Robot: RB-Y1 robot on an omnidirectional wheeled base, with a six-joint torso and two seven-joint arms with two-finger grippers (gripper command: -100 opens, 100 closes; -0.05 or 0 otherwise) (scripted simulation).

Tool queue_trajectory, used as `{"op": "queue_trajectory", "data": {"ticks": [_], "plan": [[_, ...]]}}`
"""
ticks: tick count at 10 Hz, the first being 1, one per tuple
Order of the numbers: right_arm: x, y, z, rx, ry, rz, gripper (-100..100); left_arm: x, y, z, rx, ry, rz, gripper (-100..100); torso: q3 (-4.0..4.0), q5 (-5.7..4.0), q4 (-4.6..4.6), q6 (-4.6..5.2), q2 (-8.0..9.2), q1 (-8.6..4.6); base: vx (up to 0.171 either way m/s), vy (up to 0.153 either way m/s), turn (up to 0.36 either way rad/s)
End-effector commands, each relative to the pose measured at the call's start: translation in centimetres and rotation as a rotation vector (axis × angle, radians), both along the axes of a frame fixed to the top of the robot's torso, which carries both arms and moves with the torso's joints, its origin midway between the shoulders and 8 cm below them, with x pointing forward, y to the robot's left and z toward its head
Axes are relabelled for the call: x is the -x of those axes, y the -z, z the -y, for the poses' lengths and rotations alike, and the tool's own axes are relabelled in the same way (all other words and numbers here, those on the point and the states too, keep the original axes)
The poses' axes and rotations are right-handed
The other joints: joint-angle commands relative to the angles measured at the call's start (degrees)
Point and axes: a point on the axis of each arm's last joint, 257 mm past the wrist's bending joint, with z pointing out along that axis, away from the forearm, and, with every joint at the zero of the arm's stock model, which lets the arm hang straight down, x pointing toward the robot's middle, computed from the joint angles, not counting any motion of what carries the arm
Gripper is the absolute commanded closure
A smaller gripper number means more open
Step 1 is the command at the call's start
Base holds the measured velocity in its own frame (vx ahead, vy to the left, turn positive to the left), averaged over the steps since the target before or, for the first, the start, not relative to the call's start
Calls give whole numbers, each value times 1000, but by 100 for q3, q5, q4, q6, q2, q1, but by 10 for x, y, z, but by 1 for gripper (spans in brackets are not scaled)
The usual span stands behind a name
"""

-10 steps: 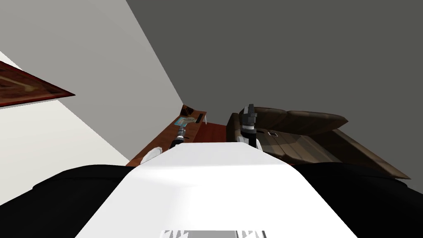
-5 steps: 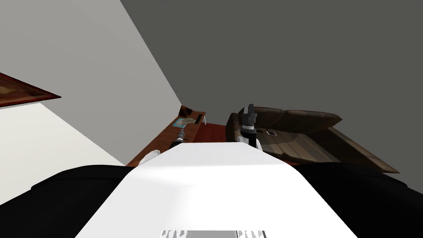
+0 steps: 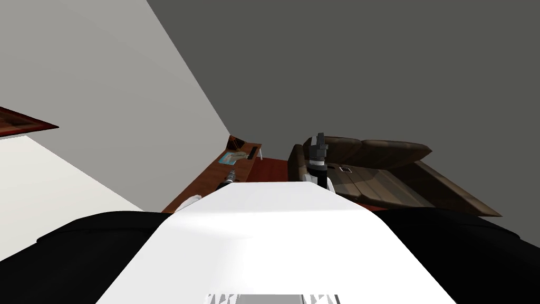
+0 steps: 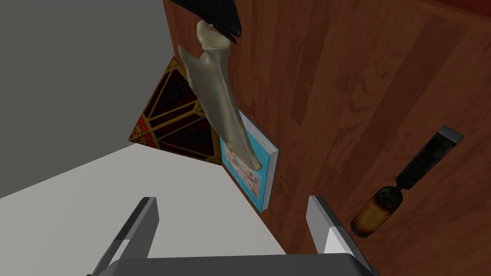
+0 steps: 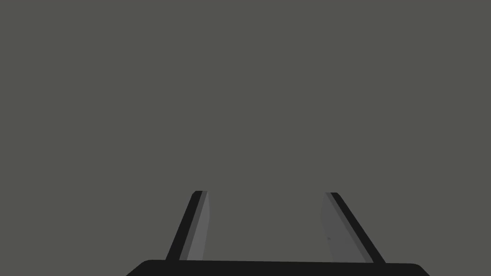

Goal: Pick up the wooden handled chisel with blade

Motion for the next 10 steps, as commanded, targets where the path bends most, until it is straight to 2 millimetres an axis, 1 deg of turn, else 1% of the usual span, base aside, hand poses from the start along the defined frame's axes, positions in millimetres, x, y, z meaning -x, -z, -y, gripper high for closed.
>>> {"op": "queue_trajectory", "data": {"ticks": [1,2,3,4,6,7,8,9,10], "plan": [[0,0,0,0,0,0,0,6,17,-6,4,1,-55,-100,0,0,0,0,0,0,30,7,-70],[0,0,0,0,0,0,0,14,26,-9,5,-8,-78,-100,-1,0,0,2,-3,1,35,8,-40],[0,0,0,0,0,0,0,17,29,-11,6,-11,-86,-100,-2,1,-1,1,-5,0,18,2,6],[0,0,0,0,0,0,0,27,45,-16,10,-10,-143,-100,0,0,0,0,-1,-1,36,2,-61],[0,0,0,0,0,0,0,34,52,-18,11,-17,-161,-100,-3,0,-1,0,-6,-1,30,5,-19],[0,0,0,0,0,0,0,40,64,-22,16,-11,-209,-100,-1,0,0,0,-1,-2,31,7,-61],[0,0,0,0,0,0,0,47,69,-24,17,-18,-225,-100,-2,0,0,2,-4,0,35,11,-40],[0,0,0,0,0,0,0,55,81,-27,23,-12,-275,-100,-2,1,-1,0,-4,2,52,10,-66],[0,0,0,0,0,0,0,68,91,-32,24,-25,-304,-100,-5,1,-1,2,-11,1,47,13,-30]]}}
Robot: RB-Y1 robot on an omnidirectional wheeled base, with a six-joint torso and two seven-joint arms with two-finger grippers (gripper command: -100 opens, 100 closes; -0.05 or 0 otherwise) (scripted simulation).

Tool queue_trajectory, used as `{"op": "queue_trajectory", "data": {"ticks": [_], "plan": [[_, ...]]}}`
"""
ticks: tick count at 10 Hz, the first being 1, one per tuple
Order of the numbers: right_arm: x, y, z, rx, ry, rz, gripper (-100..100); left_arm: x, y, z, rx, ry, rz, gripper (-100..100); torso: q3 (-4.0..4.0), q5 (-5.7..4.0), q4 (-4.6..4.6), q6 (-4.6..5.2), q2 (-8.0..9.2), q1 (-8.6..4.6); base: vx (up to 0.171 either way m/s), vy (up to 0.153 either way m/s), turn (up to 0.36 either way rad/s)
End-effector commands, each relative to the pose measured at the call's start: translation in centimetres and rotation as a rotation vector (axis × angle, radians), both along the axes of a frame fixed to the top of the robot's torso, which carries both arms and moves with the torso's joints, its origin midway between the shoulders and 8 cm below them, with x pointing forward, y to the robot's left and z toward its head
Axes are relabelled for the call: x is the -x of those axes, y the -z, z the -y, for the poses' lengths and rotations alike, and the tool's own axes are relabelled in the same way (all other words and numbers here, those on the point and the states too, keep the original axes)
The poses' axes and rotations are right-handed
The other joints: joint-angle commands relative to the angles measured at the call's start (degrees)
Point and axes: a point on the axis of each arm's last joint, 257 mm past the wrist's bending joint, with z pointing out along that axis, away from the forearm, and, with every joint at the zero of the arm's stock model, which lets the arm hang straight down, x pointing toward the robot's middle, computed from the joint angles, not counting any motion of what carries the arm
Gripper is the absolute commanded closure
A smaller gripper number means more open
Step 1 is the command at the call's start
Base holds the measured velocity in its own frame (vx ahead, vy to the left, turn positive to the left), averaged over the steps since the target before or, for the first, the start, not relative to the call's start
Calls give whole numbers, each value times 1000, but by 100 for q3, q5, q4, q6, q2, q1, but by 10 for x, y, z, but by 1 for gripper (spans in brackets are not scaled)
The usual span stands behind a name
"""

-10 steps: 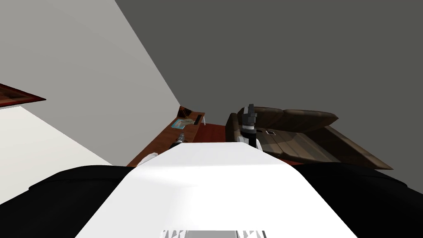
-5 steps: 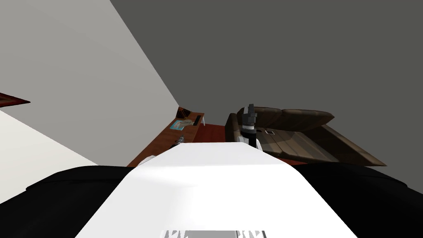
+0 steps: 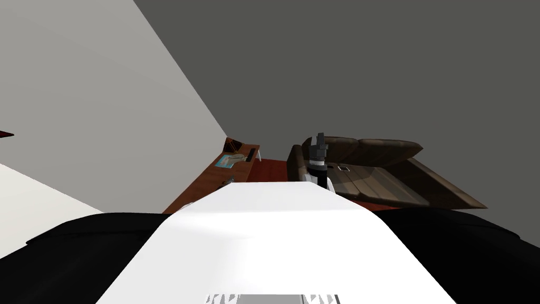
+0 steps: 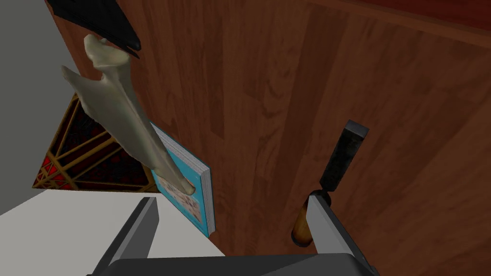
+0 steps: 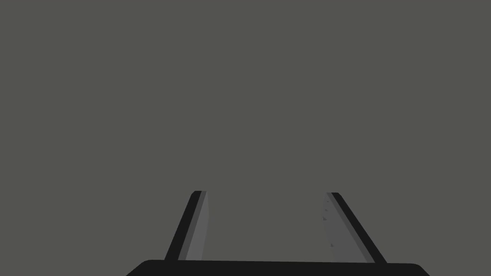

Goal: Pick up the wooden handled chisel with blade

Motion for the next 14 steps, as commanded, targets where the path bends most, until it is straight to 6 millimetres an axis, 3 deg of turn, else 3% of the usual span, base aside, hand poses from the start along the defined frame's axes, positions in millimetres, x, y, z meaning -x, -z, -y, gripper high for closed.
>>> {"op": "queue_trajectory", "data": {"ticks": [1,9,14], "plan": [[0,0,0,0,0,0,0,19,17,-7,9,-1,-76,-100,0,0,0,0,0,0,58,20,-49],[0,0,0,0,0,0,0,91,68,-26,48,-10,-320,-100,-5,1,-1,2,-9,5,52,17,-44],[0,0,0,0,0,0,0,105,75,-29,58,-9,-367,-100,4,0,2,0,6,-2,23,9,-12]]}}
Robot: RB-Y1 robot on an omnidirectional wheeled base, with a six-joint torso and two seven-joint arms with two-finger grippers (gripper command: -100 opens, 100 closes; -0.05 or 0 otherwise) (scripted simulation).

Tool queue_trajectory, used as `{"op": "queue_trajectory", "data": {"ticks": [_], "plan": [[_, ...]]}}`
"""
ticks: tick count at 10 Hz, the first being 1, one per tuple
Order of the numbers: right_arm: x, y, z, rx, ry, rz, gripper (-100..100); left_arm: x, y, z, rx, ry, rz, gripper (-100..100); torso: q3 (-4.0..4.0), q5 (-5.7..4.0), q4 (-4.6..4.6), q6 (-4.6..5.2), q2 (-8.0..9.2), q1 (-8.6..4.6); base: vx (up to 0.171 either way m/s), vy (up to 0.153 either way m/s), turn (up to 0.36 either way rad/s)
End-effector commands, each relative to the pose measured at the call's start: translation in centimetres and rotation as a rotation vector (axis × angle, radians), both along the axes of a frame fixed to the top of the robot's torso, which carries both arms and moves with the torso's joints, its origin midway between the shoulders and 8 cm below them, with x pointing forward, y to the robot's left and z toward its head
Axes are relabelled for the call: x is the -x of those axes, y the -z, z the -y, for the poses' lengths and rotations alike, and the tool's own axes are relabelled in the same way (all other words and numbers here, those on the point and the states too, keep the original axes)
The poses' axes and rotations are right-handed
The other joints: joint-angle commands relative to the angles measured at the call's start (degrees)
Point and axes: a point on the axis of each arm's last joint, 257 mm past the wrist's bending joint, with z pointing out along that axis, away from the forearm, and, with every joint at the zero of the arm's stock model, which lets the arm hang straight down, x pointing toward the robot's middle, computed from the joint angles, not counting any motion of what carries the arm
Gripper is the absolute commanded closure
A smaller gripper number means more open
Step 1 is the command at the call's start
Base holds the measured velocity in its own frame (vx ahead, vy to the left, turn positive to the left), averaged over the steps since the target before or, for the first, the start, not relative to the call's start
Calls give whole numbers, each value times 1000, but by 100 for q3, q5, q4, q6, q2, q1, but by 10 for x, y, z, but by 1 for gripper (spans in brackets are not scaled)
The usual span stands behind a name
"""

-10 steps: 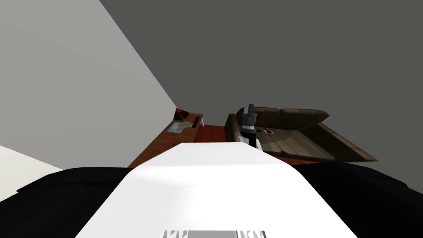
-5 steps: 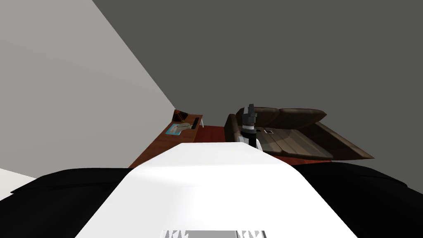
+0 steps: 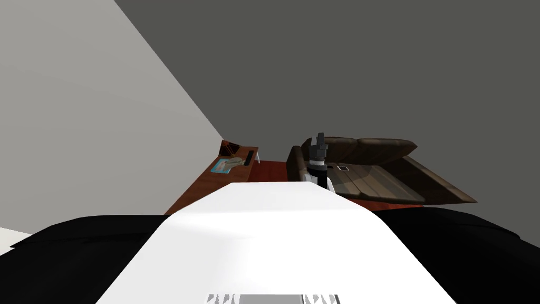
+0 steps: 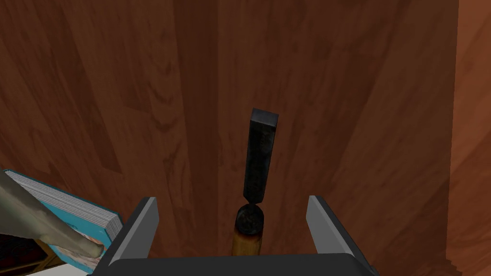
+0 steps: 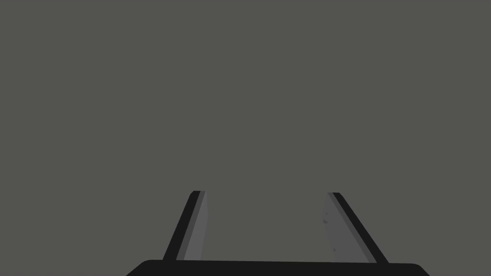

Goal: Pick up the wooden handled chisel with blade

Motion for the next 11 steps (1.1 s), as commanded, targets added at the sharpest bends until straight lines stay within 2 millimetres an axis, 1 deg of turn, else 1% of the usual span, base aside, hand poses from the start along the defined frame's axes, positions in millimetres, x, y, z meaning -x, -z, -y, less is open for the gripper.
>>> {"op": "queue_trajectory", "data": {"ticks": [1,3,4,5,7,8,11], "plan": [[0,0,0,0,0,0,0,14,6,-3,9,1,-44,-100,0,0,0,0,0,0,37,19,-34],[0,0,0,0,0,0,0,32,14,-7,29,8,-110,-100,-7,2,-2,2,-14,10,81,44,-62],[0,0,0,0,0,0,0,37,15,-8,29,4,-117,-100,-14,3,-5,2,-26,16,68,37,-20],[0,0,0,0,0,0,0,46,17,-10,38,5,-148,-100,-11,3,-4,-1,-19,11,43,36,-19],[0,0,0,0,0,0,0,46,17,-10,38,5,-148,-100,-3,1,-1,0,-5,6,17,15,-6],[0,0,0,0,0,0,0,61,20,-13,53,8,-196,-100,2,0,1,0,3,-1,34,43,-36],[0,0,0,0,0,0,0,76,22,-17,70,13,-245,-100,-11,5,-4,0,-18,21,69,75,-24]]}}
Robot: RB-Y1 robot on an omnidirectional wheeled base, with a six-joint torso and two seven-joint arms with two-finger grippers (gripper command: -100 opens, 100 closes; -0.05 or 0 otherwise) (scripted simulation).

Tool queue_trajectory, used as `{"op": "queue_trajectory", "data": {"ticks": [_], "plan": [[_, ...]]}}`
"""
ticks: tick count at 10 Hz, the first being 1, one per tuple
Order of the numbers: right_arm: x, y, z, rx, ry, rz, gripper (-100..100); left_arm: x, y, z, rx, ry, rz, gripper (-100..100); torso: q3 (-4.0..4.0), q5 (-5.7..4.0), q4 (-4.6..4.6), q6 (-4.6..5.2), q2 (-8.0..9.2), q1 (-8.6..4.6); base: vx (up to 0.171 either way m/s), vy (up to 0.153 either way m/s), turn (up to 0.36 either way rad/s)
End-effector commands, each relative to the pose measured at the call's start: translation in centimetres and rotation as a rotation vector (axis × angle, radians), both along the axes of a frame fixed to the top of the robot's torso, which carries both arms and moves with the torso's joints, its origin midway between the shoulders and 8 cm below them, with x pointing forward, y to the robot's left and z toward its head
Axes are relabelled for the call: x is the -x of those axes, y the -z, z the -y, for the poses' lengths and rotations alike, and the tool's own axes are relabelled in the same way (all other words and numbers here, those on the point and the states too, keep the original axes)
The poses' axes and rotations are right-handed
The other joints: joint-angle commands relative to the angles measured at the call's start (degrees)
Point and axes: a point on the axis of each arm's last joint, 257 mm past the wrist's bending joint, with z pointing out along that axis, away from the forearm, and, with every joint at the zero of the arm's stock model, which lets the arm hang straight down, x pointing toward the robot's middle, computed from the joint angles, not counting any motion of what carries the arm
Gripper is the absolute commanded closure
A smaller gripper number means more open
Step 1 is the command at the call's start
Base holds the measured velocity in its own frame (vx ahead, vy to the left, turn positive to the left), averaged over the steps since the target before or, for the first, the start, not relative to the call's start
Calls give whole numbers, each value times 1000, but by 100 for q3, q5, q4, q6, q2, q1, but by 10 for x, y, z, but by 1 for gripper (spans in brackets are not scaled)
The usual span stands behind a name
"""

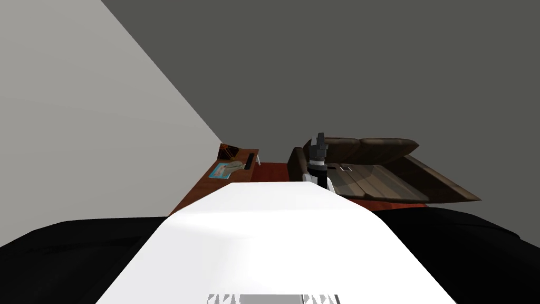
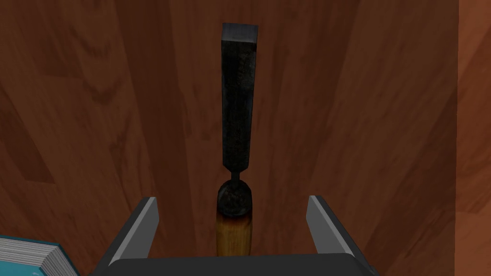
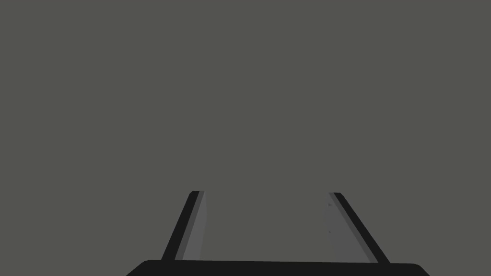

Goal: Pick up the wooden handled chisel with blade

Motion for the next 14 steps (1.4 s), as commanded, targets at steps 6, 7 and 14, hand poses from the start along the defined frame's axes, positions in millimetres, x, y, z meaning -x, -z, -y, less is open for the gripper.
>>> {"op": "queue_trajectory", "data": {"ticks": [6,7,14], "plan": [[0,0,0,0,0,0,0,-3,12,20,0,-7,-3,-100,16,-2,6,0,28,-14,-2,44,-12],[0,0,0,0,0,0,0,-4,17,28,0,-9,-3,-100,15,-1,6,0,26,-13,-15,62,-22],[0,0,0,0,0,0,0,-8,22,37,1,-11,-2,100,14,-6,5,0,24,-31,-3,25,-7]]}}
